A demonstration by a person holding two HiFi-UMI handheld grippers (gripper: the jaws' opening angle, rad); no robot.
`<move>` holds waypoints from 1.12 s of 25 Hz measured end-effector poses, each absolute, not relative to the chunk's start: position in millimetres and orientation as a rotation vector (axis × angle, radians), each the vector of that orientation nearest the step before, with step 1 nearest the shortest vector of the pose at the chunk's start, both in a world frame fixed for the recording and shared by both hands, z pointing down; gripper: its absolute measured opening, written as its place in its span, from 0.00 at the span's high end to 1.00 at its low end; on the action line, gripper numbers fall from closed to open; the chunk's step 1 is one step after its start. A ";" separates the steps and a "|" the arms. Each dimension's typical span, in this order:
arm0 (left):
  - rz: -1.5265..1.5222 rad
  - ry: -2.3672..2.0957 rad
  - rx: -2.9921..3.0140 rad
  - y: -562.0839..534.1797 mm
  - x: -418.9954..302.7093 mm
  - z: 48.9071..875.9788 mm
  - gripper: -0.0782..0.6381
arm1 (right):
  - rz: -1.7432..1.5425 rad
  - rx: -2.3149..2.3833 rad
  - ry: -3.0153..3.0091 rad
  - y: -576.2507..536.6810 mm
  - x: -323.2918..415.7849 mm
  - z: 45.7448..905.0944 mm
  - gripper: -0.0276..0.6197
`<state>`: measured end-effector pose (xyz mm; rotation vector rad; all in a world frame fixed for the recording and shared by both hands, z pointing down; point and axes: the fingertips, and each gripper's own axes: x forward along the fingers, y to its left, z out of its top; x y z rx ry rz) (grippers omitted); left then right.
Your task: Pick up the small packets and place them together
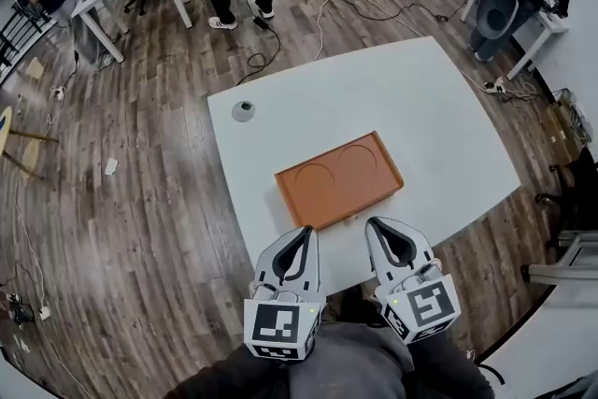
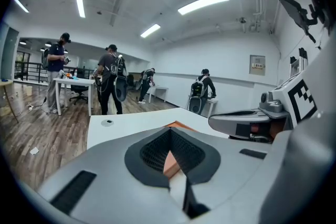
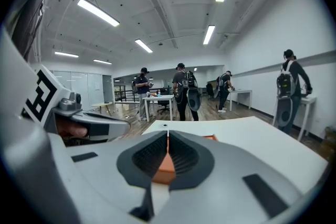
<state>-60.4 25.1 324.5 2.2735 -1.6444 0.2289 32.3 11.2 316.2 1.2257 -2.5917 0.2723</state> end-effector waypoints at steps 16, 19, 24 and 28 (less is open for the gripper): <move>0.393 -1.760 2.170 -12.7 -50.8 343.3 0.90 | 0.356 1.134 -2.641 -23.6 62.1 356.7 0.94; 0.406 -1.755 2.162 -19.2 -49.1 349.7 0.90 | 0.402 1.097 -2.630 -20.5 58.2 374.9 0.87; 0.443 -1.736 2.141 -15.4 -52.5 362.5 0.90 | 0.460 1.070 -2.567 -7.9 50.9 406.2 0.81; 0.448 -1.725 2.142 -17.6 -56.4 368.0 0.90 | 0.470 1.078 -2.541 -7.2 44.9 424.6 0.78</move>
